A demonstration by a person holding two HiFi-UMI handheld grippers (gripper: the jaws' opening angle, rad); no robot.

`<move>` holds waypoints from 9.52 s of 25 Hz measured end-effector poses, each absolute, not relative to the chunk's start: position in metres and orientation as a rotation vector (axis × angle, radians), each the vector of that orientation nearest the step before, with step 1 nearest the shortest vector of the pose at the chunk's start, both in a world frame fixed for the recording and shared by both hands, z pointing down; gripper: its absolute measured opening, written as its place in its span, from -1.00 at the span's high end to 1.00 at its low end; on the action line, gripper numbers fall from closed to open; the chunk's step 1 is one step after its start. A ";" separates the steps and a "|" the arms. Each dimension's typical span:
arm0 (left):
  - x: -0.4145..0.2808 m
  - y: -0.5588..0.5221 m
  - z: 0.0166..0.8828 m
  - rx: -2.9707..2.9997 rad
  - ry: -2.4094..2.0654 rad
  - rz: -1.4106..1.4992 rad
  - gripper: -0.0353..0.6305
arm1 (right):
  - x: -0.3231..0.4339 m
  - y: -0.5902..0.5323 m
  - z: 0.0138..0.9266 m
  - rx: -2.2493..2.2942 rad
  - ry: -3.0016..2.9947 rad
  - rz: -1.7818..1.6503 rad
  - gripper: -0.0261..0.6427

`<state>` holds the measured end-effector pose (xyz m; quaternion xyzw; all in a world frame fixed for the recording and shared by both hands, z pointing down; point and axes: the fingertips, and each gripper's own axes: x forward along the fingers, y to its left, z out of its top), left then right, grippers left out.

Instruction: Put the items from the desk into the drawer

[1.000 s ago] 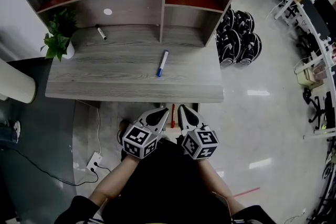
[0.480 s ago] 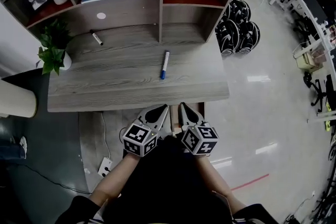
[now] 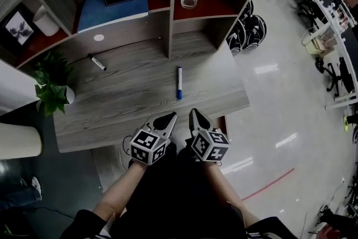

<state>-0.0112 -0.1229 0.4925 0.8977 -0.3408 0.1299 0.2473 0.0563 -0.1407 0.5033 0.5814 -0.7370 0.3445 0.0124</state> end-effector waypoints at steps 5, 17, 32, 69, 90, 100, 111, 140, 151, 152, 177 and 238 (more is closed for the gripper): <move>-0.023 -0.143 0.494 2.480 -0.856 0.375 0.91 | 0.037 -0.157 0.513 1.818 -2.228 1.020 0.94; -0.040 -0.207 0.512 2.490 -0.878 0.439 0.91 | 0.025 -0.218 0.549 1.778 -2.124 0.920 0.67; -0.050 -0.229 0.536 2.430 -0.925 0.485 0.91 | 0.020 -0.264 0.612 1.652 -1.828 0.879 0.59; -0.021 -0.208 0.550 2.419 -0.830 0.492 0.91 | 0.053 -0.235 0.580 1.786 -1.847 0.899 0.75; 0.098 -0.135 0.545 2.464 -0.680 0.545 0.91 | 0.171 -0.142 0.566 1.961 -1.764 0.986 0.75; 0.141 -0.104 0.549 2.439 -0.738 0.556 0.91 | 0.222 -0.096 0.569 1.955 -1.771 1.005 0.75; 0.174 -0.066 0.559 2.406 -0.842 0.543 0.91 | 0.258 -0.056 0.583 1.881 -1.825 1.020 0.75; 0.131 -0.022 0.643 2.168 -1.103 0.573 0.91 | 0.197 -0.049 0.692 1.350 -1.921 0.991 0.75; 0.111 -0.026 0.650 2.116 -1.130 0.543 0.91 | 0.195 -0.072 0.747 1.285 -1.784 1.018 0.75; 0.109 -0.027 0.651 2.110 -1.132 0.541 0.91 | 0.195 -0.073 0.751 1.287 -1.774 1.024 0.75; 0.098 -0.029 0.655 2.080 -1.141 0.544 0.91 | 0.181 -0.069 0.761 1.185 -1.767 1.050 0.53; 0.091 -0.062 0.483 2.327 -1.293 0.106 0.91 | 0.153 -0.074 0.479 1.609 -2.535 0.810 0.95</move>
